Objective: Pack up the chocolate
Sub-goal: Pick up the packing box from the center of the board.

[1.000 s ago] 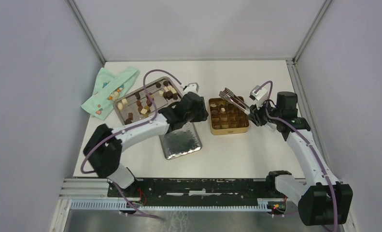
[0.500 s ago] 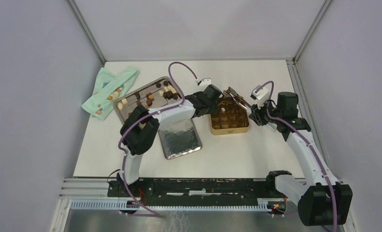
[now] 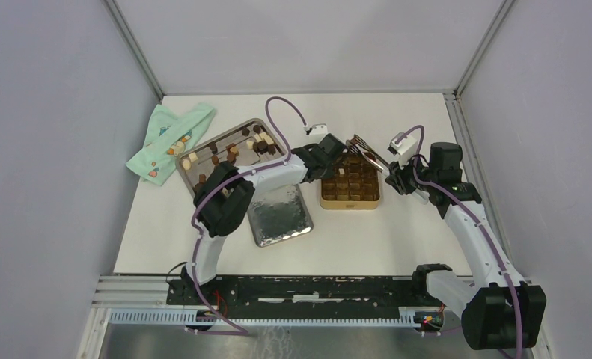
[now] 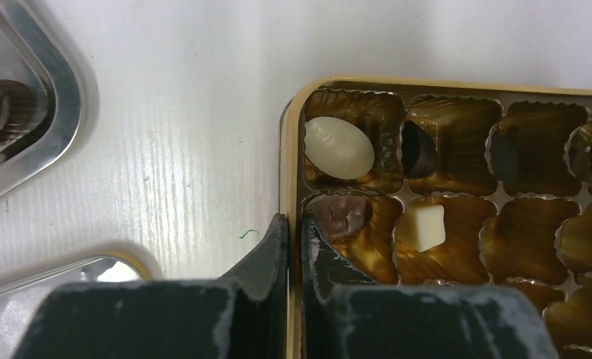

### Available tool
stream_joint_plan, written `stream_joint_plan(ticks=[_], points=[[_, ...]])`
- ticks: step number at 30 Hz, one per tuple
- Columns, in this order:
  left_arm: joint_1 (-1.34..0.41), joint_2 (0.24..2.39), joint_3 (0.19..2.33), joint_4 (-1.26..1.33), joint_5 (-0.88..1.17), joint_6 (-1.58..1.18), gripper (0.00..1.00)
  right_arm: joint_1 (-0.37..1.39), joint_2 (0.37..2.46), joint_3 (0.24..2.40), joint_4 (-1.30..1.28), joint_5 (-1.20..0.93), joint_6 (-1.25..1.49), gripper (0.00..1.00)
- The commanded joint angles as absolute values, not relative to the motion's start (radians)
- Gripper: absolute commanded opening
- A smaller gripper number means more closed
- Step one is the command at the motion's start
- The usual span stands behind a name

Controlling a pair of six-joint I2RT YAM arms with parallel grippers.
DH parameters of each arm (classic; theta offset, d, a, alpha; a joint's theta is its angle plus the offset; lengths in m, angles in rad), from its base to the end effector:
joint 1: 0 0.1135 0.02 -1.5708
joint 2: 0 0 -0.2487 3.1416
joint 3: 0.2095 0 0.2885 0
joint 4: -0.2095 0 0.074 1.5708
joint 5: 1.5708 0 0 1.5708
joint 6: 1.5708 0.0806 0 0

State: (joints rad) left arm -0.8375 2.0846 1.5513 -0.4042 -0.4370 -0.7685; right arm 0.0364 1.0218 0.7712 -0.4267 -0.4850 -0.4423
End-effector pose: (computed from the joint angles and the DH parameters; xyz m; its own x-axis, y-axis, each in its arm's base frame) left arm 0.3618 -0.3507 0.1198 -0.7393 -0.1203 -0.6626 -0.0116 0.9860 -0.1661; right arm 0.2901 0.0482 0.2227 -0.3968 -0.3934 -0.8293 -0.6253 0.7773 -0.0695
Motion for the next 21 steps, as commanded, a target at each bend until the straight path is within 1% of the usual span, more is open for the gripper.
stream_joint_plan(ticks=[1,9,17,21], points=[[-0.844,2.060,1.577,-0.393,-0.521,-0.793,0.02,0.032,1.003,0.779,-0.381,-0.483,-0.439,0.17],[-0.916,1.888,1.435,-0.237,-0.711,-0.701,0.02,0.032,0.974,0.781,-0.345,-0.334,-0.425,0.15],[-1.009,1.675,1.174,-0.009,-0.893,-0.594,0.02,0.032,0.940,0.779,-0.321,-0.293,-0.414,0.15],[-1.070,1.603,1.050,0.144,-0.981,-0.520,0.02,0.032,0.939,0.776,-0.321,-0.292,-0.414,0.15]])
